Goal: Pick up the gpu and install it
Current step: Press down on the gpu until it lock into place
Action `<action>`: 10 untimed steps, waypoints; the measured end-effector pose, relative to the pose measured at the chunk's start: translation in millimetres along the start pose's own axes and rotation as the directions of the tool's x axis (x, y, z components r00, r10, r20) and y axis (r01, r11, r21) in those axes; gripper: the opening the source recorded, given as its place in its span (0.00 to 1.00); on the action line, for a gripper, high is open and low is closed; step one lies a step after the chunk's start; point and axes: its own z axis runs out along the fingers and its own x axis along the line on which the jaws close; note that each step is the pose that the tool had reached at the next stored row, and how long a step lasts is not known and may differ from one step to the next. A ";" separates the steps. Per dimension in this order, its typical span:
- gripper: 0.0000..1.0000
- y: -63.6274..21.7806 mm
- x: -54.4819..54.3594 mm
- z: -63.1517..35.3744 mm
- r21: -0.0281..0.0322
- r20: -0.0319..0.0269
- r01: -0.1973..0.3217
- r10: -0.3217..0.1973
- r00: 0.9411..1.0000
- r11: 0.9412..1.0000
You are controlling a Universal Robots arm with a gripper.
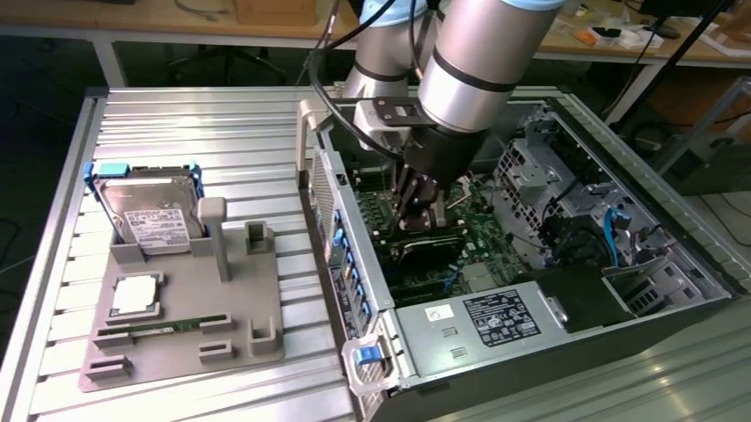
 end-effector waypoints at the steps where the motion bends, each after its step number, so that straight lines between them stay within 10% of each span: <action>1: 0.11 1.3 0.1 0.0 -0.003 0.000 0.000 0.000 1.000 1.000; 10: 0.11 10.5 0.3 -0.8 -0.036 -0.001 -0.001 0.001 1.000 0.999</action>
